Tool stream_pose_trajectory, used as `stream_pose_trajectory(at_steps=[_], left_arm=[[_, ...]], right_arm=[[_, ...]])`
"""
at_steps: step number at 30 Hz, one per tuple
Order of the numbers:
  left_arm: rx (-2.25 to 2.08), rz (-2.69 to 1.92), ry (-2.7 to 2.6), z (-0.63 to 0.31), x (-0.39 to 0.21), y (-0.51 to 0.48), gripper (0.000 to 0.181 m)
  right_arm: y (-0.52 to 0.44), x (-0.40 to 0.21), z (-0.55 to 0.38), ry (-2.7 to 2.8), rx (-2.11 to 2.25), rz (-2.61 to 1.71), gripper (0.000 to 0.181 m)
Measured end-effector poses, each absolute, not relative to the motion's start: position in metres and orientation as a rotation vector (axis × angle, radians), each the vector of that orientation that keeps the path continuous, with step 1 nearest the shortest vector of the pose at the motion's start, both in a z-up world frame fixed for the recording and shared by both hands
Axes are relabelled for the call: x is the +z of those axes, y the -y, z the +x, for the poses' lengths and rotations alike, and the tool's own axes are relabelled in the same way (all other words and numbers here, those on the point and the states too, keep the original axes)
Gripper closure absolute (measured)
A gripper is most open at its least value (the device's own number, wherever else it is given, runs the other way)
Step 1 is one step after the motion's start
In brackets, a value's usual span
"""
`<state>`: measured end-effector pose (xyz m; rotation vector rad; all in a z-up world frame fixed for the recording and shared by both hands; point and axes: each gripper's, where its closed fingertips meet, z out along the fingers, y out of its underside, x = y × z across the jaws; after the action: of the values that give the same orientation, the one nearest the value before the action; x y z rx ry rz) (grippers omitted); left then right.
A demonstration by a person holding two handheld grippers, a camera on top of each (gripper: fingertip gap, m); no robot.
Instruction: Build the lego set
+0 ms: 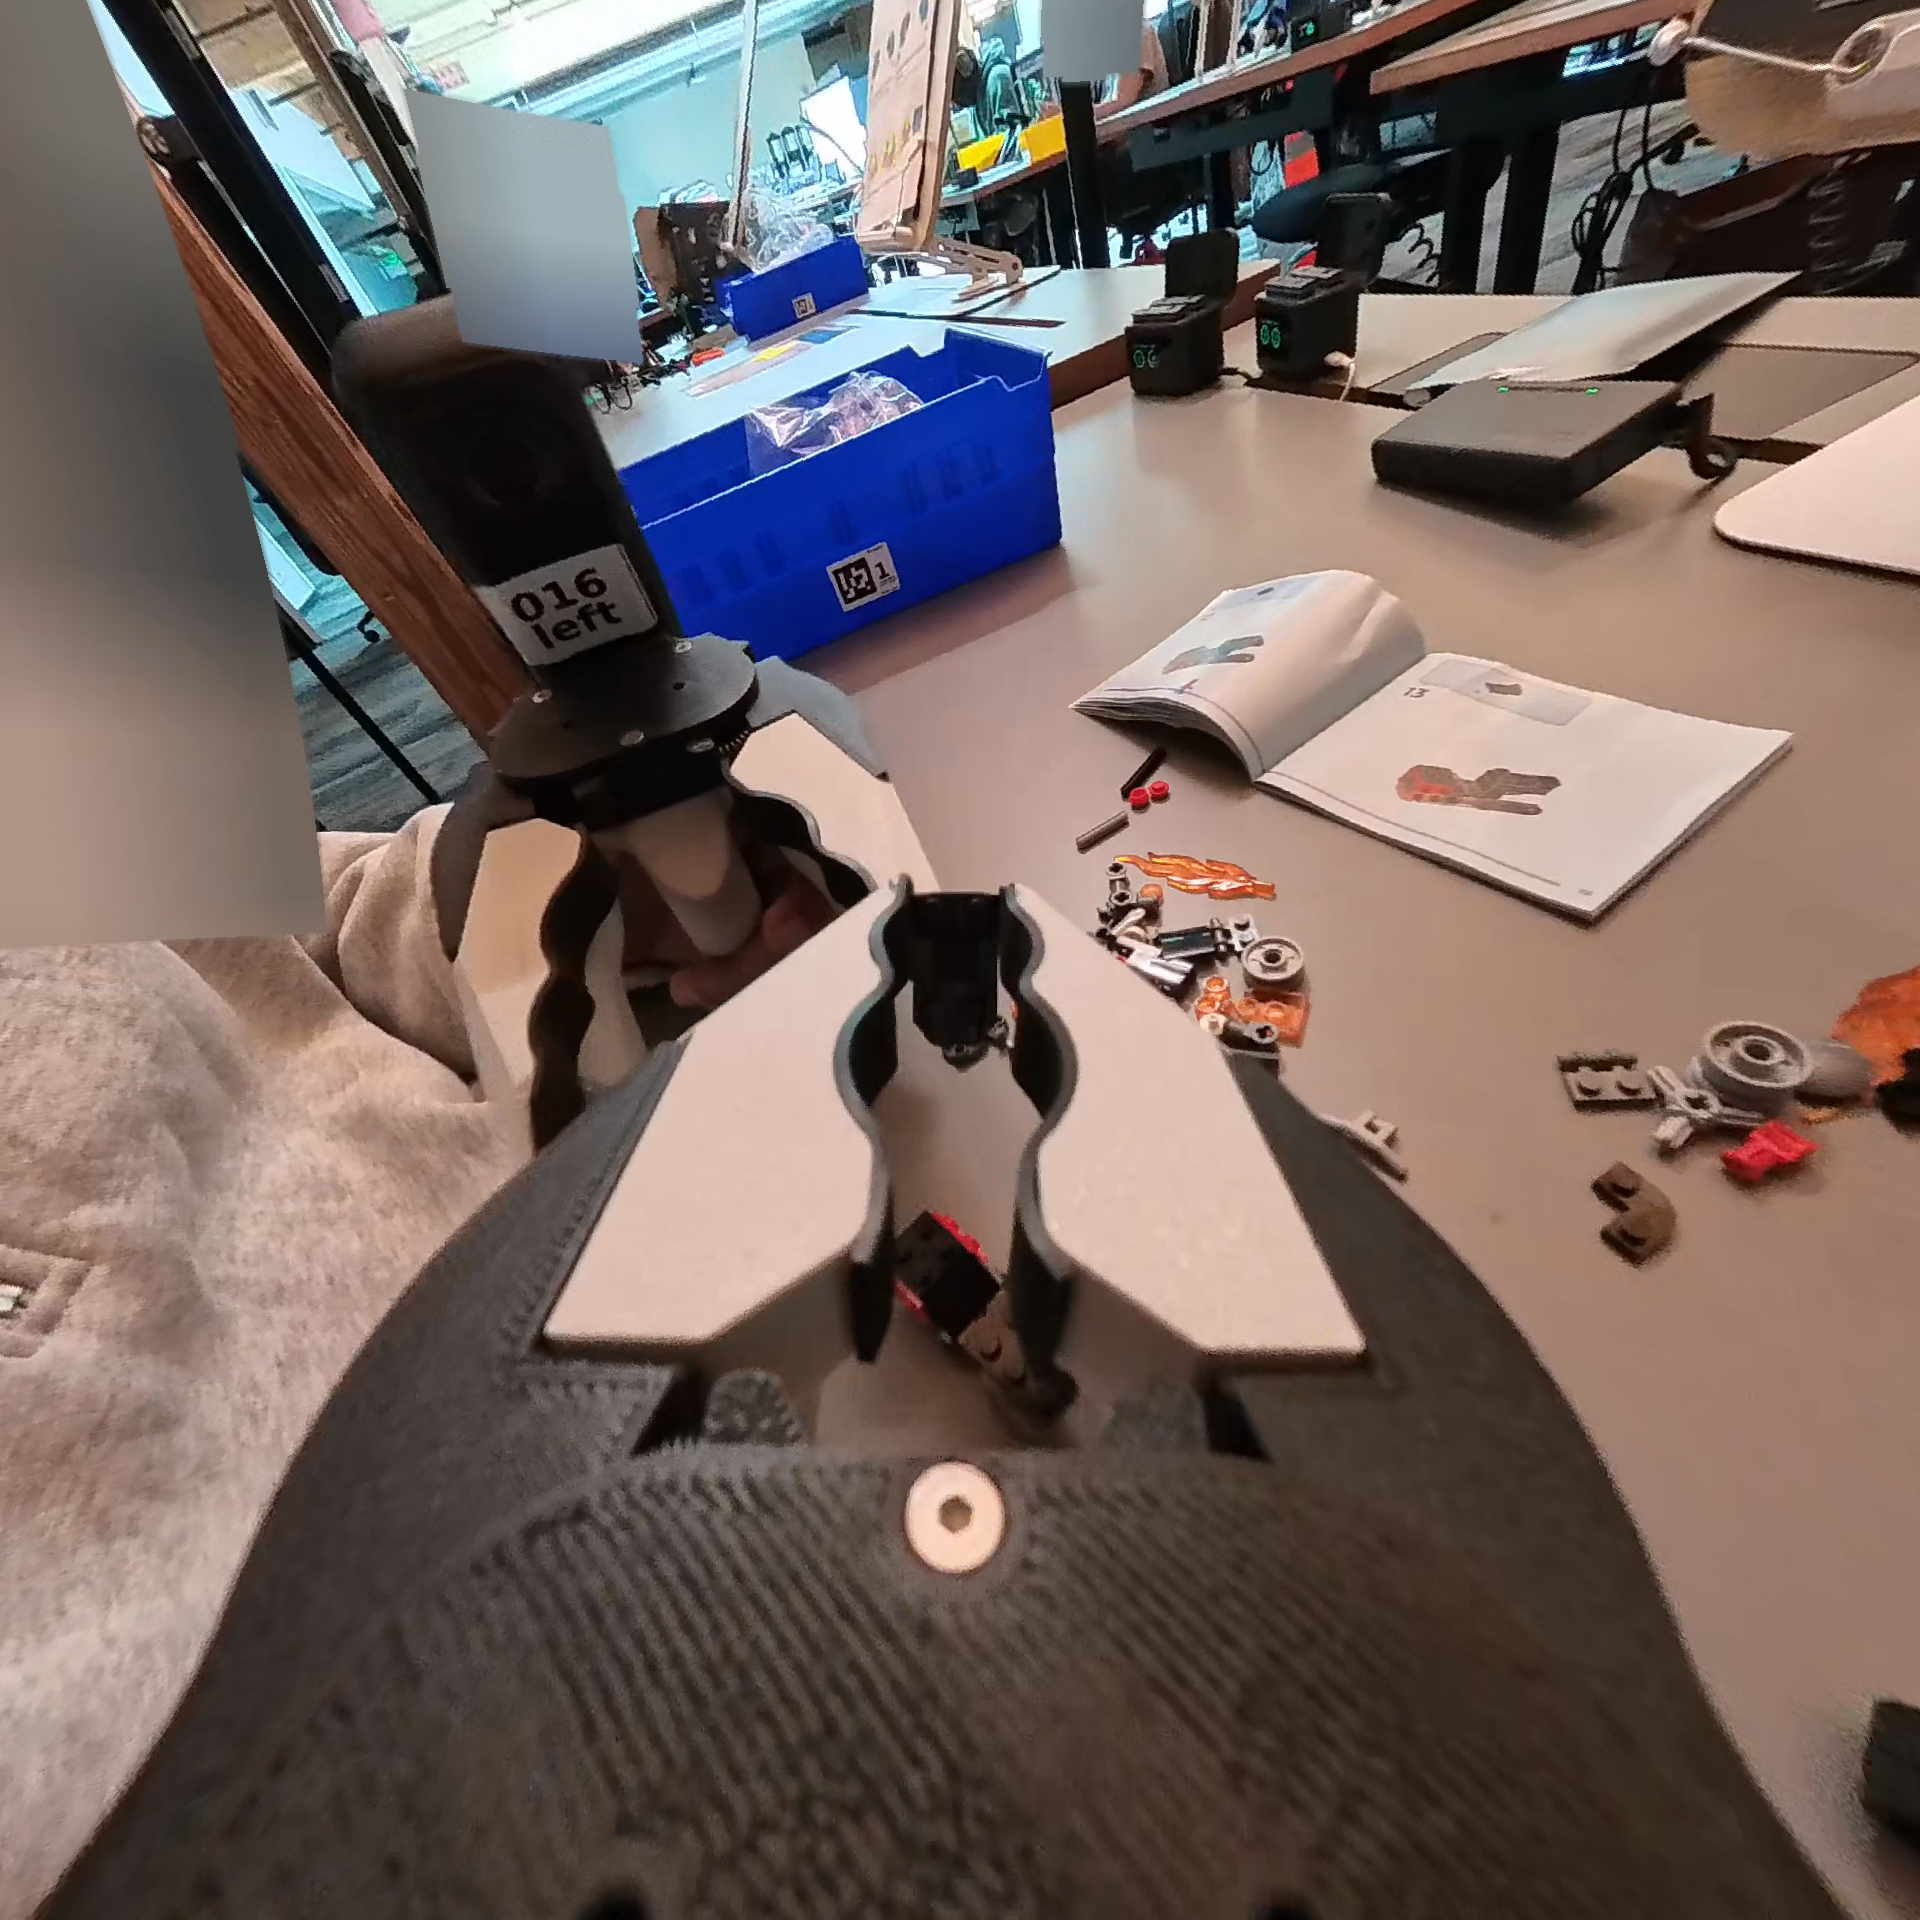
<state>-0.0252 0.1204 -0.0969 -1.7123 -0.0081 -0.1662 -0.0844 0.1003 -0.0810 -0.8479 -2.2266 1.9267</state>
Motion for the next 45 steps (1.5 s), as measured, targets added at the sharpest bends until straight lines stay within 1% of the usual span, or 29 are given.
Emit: stream_pose_trajectory(at_steps=[6,13,16,19,23,26,29,30,31,34,41,45], left_arm=[[-0.18,-1.718,-0.024,-0.018,-0.097,-0.122,0.103],[-0.191,-1.707,0.002,-0.022,-0.096,-0.119,0.108],[-0.148,-1.717,0.036,-0.03,-0.098,-0.119,0.11],[-0.127,-1.715,0.05,-0.034,-0.098,-0.118,0.11],[-0.127,-1.722,0.056,-0.035,-0.099,-0.119,0.111],[-0.115,-1.725,0.058,-0.035,-0.099,-0.119,0.112],[-0.106,-1.728,0.058,-0.036,-0.099,-0.119,0.112],[-0.106,-1.728,0.058,-0.036,-0.099,-0.119,0.112],[-0.107,-1.727,0.057,-0.036,-0.099,-0.119,0.112],[-0.111,-1.724,0.059,-0.036,-0.099,-0.119,0.112],[-0.117,-1.729,0.052,-0.035,-0.099,-0.12,0.113],[-0.091,-1.736,0.008,-0.03,-0.099,-0.12,0.117]], right_arm=[[-0.102,-0.081,-0.085,2.227,1.922,-0.856,0.167],[-0.14,-0.09,-0.064,2.342,1.737,-0.802,0.167],[-0.153,-0.115,-0.033,2.554,1.526,-0.716,0.167],[-0.162,-0.152,-0.008,2.76,1.254,-0.693,0.166],[-0.164,-0.187,0.003,2.851,1.007,-0.611,0.167],[-0.158,-0.183,0.001,2.809,1.035,-0.557,0.166],[-0.16,-0.185,-0.002,2.794,1.024,-0.574,0.145],[-0.161,-0.185,-0.003,2.782,1.023,-0.582,0.14],[-0.163,-0.185,-0.003,2.771,1.027,-0.589,0.139],[-0.166,-0.182,0.001,2.752,1.071,-0.609,0.141],[-0.167,-0.178,0.001,2.723,1.218,-0.598,0.154],[-0.165,-0.183,-0.001,2.761,1.231,-0.566,0.16]])
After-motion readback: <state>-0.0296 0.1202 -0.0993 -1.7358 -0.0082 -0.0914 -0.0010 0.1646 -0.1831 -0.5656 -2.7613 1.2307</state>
